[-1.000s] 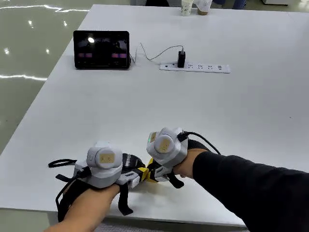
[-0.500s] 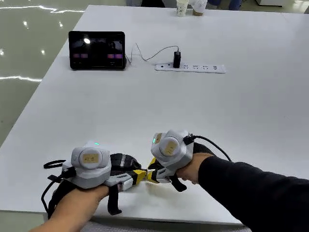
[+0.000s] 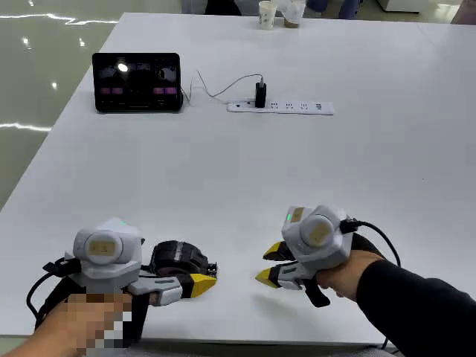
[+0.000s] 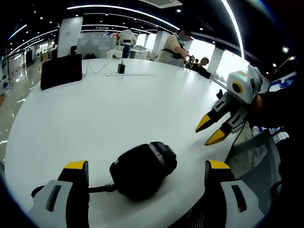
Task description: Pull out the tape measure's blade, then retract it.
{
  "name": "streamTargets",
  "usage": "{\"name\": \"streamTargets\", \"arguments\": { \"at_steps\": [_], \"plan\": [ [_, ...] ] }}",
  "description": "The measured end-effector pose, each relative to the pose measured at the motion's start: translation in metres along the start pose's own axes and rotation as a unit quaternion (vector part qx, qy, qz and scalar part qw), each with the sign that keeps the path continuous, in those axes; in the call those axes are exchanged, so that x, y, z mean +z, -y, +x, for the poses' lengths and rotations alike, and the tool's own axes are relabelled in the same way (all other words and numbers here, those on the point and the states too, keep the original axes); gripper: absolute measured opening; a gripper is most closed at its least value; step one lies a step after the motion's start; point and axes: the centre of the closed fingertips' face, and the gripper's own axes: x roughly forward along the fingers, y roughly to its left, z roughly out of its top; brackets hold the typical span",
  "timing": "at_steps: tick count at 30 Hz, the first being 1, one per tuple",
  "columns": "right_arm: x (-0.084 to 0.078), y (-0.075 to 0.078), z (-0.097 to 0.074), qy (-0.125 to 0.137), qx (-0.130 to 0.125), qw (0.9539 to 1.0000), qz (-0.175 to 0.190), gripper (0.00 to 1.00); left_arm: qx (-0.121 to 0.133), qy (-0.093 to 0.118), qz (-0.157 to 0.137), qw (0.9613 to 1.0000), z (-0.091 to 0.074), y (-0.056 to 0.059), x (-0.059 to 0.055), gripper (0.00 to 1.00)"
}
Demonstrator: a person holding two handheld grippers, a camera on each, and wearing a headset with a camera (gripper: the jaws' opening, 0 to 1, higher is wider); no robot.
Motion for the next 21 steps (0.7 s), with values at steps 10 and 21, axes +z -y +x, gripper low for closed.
{"name": "streamTargets", "arguments": {
  "at_steps": [10, 21],
  "plan": [
    [-0.025, 0.015, -0.049, 0.026, -0.036, 0.9986, 0.029, 0.3, -0.014, -0.005, 0.047, 0.9988, -0.024, -0.012, -0.001, 0.99],
    [-0.064, 0.043, -0.094, 0.042, -0.077, 0.9941, 0.063, 0.49, -0.015, -0.006, 0.059, 0.9982, -0.047, -0.039, 0.007, 0.99]
  ]
}}
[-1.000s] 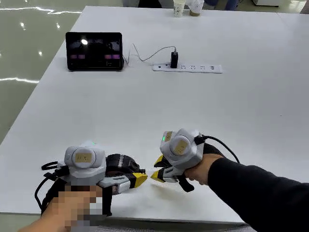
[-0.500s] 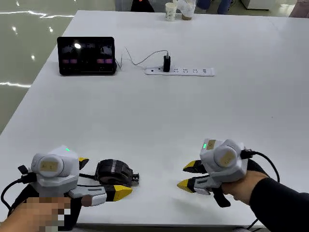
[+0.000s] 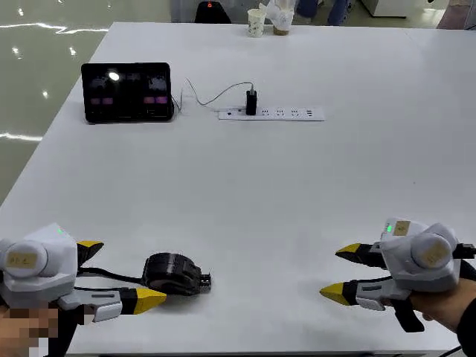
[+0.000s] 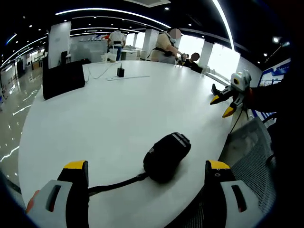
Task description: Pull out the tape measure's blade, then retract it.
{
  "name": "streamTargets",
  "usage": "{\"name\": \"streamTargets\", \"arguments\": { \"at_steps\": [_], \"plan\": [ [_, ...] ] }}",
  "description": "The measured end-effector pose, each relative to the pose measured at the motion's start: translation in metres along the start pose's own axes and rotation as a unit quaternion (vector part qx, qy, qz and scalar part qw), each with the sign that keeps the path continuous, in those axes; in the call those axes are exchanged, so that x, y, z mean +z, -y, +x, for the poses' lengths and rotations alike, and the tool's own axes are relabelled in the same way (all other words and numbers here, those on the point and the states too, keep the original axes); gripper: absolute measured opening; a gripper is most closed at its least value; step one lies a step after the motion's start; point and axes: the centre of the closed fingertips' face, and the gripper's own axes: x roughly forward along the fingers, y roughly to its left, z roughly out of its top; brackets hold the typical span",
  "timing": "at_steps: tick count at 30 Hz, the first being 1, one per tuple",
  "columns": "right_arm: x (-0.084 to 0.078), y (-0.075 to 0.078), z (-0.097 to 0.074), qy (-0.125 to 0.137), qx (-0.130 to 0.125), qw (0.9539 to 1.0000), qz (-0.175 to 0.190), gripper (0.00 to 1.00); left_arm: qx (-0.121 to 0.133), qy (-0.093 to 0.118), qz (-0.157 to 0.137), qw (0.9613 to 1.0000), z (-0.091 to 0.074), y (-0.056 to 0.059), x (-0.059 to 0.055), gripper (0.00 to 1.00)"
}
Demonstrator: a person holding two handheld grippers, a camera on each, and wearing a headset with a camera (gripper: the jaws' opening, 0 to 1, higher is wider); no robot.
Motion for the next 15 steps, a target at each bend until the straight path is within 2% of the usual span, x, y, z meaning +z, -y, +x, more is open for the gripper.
{"name": "streamTargets", "arguments": {
  "at_steps": [2, 9, 15],
  "plan": [
    [-0.005, 0.007, -0.005, 0.004, -0.004, 1.0, 0.005, 0.53, -0.016, -0.001, -0.009, 0.9998, -0.003, 0.001, 0.0, 0.99],
    [-0.025, 0.025, -0.02, 0.006, -0.02, 0.9995, 0.024, 0.71, -0.005, -0.014, 0.001, 0.9999, -0.013, -0.015, -0.005, 0.99],
    [-0.035, 0.035, -0.036, 0.01, -0.035, 0.9983, 0.046, 0.81, 0.0, -0.02, -0.001, 0.9998, -0.018, -0.019, -0.007, 0.99]
  ]
}}
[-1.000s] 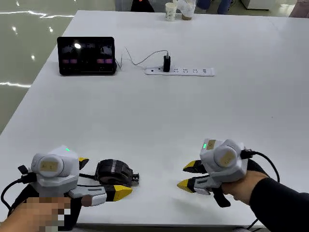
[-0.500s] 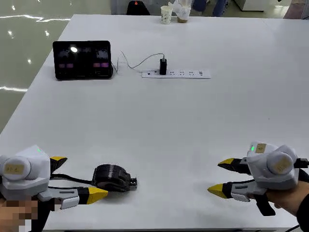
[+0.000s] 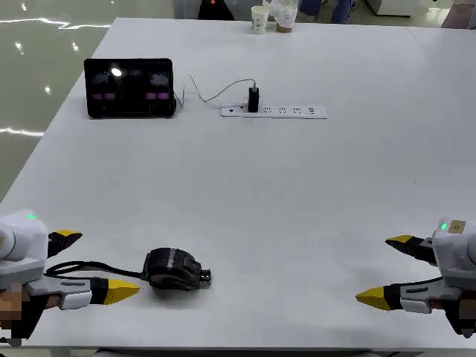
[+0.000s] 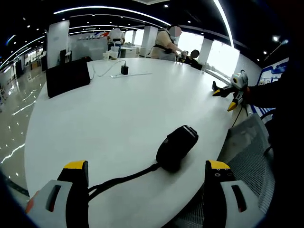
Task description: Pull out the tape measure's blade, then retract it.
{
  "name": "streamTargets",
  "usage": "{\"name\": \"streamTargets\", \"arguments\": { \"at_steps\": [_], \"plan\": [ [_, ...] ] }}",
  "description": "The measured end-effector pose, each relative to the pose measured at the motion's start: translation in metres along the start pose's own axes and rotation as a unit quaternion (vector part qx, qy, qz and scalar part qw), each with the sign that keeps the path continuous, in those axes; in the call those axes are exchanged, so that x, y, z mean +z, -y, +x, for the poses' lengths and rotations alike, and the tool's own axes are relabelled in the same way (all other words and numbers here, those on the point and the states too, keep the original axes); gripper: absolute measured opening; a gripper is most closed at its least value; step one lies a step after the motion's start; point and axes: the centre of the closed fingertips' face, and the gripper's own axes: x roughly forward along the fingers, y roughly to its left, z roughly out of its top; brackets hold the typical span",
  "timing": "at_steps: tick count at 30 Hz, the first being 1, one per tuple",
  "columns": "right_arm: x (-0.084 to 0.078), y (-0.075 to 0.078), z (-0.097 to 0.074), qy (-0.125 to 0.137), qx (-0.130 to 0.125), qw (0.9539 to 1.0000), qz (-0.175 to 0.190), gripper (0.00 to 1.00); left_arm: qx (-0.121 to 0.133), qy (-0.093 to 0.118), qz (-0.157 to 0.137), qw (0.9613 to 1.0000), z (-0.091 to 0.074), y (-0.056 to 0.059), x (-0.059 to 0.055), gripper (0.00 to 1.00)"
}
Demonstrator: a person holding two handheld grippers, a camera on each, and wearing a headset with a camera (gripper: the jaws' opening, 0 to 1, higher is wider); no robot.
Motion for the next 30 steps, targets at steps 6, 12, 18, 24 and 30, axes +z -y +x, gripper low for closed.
{"name": "streamTargets", "arguments": {
  "at_steps": [6, 12, 18, 24, 30],
  "plan": [
    [-0.002, -0.003, -0.01, 0.0, -0.008, 0.9999, -0.01, 0.91, -0.005, -0.012, 0.004, 0.9999, 0.0, 0.001, -0.003, 0.99],
    [-0.013, -0.003, -0.014, -0.002, -0.01, 1.0, 0.0, 0.99, -0.011, -0.016, 0.007, 0.9998, 0.004, 0.002, -0.001, 0.99],
    [-0.018, -0.001, -0.017, -0.001, -0.014, 0.9999, -0.001, 0.99, -0.014, -0.019, 0.01, 0.9997, 0.005, 0.002, 0.001, 0.99],
    [-0.023, 0.002, -0.02, -0.006, -0.019, 0.9998, -0.002, 0.99, -0.023, -0.024, 0.016, 0.9993, 0.006, 0.003, 0.0, 0.99],
    [-0.026, -0.001, -0.022, -0.01, -0.015, 0.9998, -0.002, 0.99, -0.022, -0.023, 0.019, 0.9993, 0.007, 0.002, -0.001, 0.99]
  ]
}}
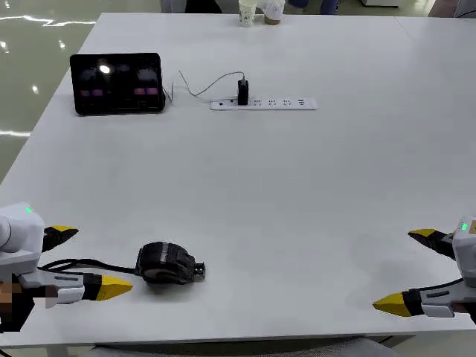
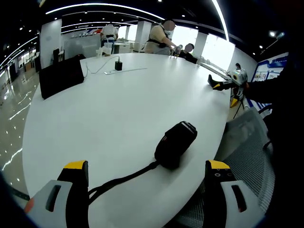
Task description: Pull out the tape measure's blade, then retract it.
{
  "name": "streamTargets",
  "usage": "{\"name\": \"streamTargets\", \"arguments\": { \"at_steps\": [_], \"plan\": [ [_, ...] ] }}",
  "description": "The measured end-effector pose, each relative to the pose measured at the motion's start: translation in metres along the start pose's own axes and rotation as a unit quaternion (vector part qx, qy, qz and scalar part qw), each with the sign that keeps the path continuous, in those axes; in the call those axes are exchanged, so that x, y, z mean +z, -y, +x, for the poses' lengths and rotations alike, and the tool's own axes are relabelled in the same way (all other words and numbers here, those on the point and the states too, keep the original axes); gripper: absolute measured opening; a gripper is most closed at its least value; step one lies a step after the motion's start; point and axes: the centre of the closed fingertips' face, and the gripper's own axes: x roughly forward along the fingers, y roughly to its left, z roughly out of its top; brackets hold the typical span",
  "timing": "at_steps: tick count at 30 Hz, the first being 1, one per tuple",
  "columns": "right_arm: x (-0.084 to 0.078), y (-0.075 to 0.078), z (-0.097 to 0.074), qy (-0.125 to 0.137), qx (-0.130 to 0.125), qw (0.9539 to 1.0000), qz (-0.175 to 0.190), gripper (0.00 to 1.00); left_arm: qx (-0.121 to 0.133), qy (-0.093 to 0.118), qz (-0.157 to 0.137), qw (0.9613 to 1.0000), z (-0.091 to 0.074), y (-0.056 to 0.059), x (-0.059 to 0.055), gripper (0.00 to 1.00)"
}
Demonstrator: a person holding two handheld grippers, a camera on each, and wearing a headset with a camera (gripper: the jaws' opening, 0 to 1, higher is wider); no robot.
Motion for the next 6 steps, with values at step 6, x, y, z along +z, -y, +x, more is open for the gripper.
{"name": "streamTargets", "arguments": {
  "at_steps": [6],
  "plan": [
    [-0.0011, -0.0017, 0.0, -0.002, 0.002, 1.0, 0.0, 0.99, 0.004, 0.001, 0.001, 1.0, -0.0041, -0.0014, -0.0006, 0.99]
  ]
}}
